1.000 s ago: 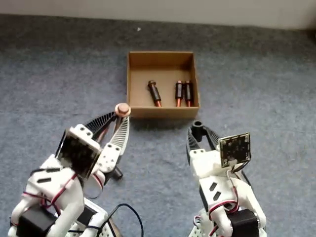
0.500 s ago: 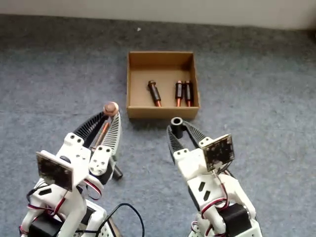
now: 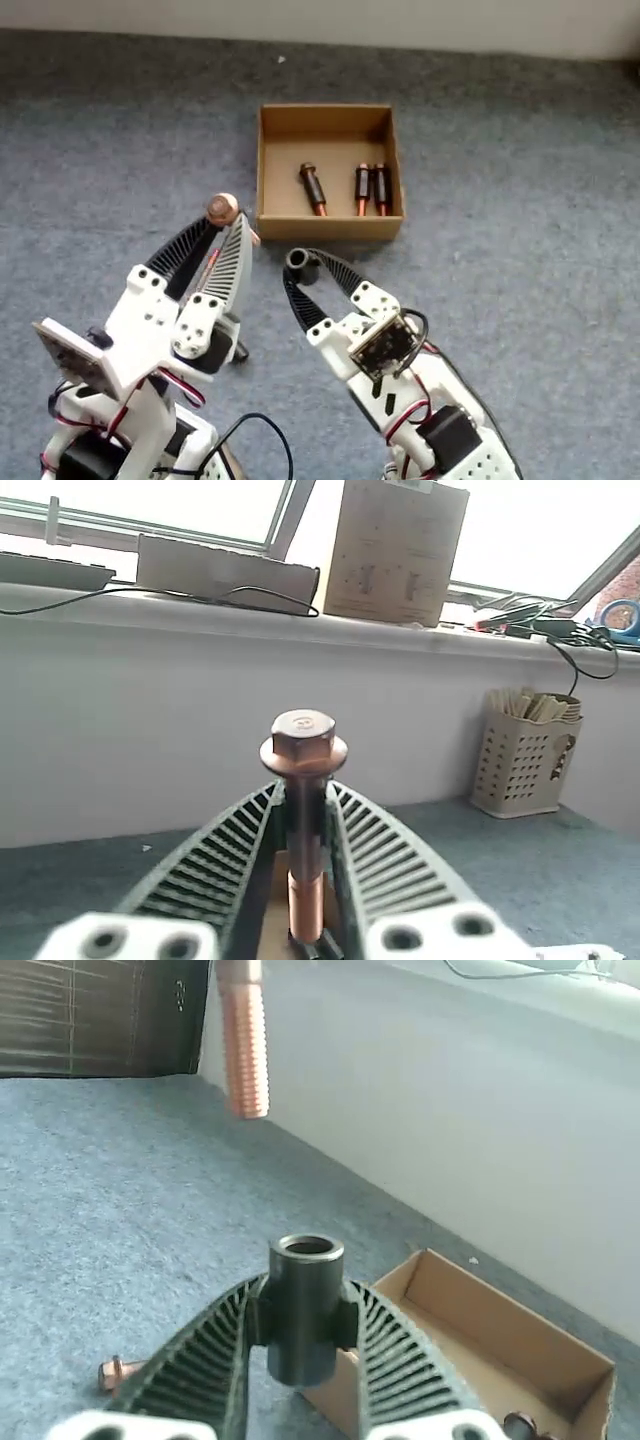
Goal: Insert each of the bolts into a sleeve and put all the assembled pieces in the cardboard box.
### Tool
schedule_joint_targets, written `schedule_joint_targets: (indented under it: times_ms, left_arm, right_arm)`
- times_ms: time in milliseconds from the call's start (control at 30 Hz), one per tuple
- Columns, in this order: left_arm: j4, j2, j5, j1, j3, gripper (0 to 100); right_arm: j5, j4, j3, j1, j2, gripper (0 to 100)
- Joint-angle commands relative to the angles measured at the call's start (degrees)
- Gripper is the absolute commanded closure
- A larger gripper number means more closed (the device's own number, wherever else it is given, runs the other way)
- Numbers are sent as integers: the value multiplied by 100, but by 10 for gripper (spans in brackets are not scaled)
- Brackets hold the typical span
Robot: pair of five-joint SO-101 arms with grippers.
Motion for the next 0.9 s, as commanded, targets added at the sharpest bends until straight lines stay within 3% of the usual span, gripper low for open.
schedule_joint_targets:
  times_ms: [0, 233, 867]
  left_arm:
    - [-123, -22, 44, 426, -163, 994]
    - [-105, -31, 35, 866, 13, 994]
    - [-114, -31, 26, 831, 400, 994]
  right_arm:
    - [70, -593, 92, -75, -57, 994]
    - [70, -699, 145, -75, -57, 994]
    - [44, -690, 110, -251, -57, 994]
